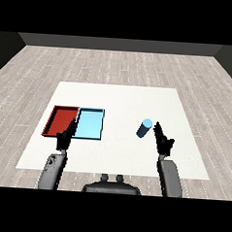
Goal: Pick the blue can and put it in the blue box
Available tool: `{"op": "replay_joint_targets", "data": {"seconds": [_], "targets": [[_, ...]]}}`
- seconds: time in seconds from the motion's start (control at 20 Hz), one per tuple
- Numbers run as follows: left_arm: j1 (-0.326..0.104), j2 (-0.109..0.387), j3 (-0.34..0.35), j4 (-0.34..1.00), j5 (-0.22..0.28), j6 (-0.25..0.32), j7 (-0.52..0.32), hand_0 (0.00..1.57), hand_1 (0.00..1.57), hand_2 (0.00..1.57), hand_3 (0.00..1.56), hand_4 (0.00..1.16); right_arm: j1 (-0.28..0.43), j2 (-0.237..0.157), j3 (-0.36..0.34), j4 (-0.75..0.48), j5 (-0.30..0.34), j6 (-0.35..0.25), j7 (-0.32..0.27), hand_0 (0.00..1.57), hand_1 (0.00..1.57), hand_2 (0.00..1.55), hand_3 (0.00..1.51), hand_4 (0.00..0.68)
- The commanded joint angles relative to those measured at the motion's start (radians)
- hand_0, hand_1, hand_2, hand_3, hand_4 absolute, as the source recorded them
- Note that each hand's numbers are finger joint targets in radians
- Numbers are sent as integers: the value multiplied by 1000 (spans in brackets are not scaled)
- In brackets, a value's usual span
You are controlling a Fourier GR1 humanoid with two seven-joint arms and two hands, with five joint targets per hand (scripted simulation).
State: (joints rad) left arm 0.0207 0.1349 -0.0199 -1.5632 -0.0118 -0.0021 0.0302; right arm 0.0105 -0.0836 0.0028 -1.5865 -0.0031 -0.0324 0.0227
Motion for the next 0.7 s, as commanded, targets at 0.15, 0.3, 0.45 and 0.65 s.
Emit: {"op": "replay_joint_targets", "data": {"seconds": [0.15, 0.3, 0.45, 0.65], "targets": [[-19, -22, 30, -9, -13, 6, -31, 0, 0, 0, 0, 0, -125, -47, -71, 131, -8, 48, -20, 0, 0, 0, 0, 0], [-43, -68, 37, -99, 88, -40, -205, 0, 0, 0, 0, 0, -159, 6, -51, 72, -107, 124, -156, 0, 0, 0, 0, 0], [-53, -59, 69, -74, 102, -53, -272, 0, 0, 0, 0, 0, -184, -36, -110, 135, -172, 199, -217, 0, 0, 0, 0, 0], [-51, -76, 65, 21, 103, -85, -376, 0, 0, 0, 0, 0, -152, -80, -146, 209, -192, 284, -316, 0, 0, 0, 0, 0]]}}
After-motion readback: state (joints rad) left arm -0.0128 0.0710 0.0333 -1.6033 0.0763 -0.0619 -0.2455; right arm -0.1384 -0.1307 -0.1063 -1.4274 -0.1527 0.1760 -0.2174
